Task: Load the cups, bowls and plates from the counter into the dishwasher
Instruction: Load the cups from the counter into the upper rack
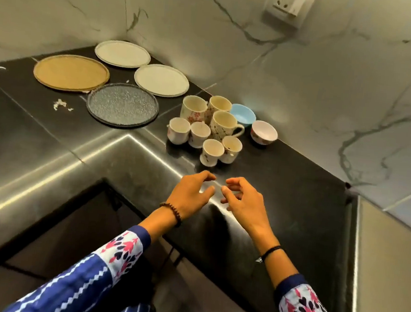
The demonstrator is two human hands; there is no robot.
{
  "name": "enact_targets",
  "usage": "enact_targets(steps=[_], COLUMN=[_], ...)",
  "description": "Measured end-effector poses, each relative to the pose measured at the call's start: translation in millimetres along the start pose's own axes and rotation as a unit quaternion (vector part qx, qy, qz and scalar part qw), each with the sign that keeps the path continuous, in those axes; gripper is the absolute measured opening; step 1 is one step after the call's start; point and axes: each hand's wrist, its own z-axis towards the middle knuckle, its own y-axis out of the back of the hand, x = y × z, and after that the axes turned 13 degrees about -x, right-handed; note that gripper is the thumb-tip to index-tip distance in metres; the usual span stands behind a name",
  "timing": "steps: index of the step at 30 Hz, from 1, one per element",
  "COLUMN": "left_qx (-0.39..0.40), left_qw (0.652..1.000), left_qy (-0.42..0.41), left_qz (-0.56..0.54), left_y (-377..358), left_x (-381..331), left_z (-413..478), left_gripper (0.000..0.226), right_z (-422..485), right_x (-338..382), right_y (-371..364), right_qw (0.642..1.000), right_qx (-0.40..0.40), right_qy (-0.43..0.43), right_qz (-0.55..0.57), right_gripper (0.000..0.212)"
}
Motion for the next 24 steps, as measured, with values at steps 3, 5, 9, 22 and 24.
enact_targets(steps=[3, 5, 9, 22, 24], left_qx=[-0.01, -0.001, 0.037, 0.054, 0.072], left_qw=[0.999, 0.996, 0.988, 0.985, 0.987], left_qy=[0.052, 0.084, 0.11, 0.084, 0.077], left_qz=[-0.01, -0.017, -0.1, -0.142, -0.124], left_y=[6.7, 6.2, -0.5, -17.0, -15.2], left_x=[27.3, 42.6, 61.4, 78.9, 78.5], left_z=[31.8, 50.1, 82.8, 104.5, 103.6], left_gripper=[0.039, 0.052, 0.073, 0.072, 0.073], right_z=[35.8, 54.6, 81.6, 76.6, 69.9], right_x=[5.8, 6.4, 4.4, -10.2, -10.6], right_y=[-26.2, -41.0, -64.0, -69.7, -66.3], right_qw=[0.999, 0.998, 0.991, 0.979, 0.979], right_qx=[-0.006, -0.005, -0.005, 0.008, 0.006], right_qy=[-0.033, -0.065, -0.102, -0.13, -0.137], right_qz=[0.0, 0.011, 0.088, 0.155, 0.154], right_gripper=[0.028, 0.037, 0.051, 0.048, 0.05])
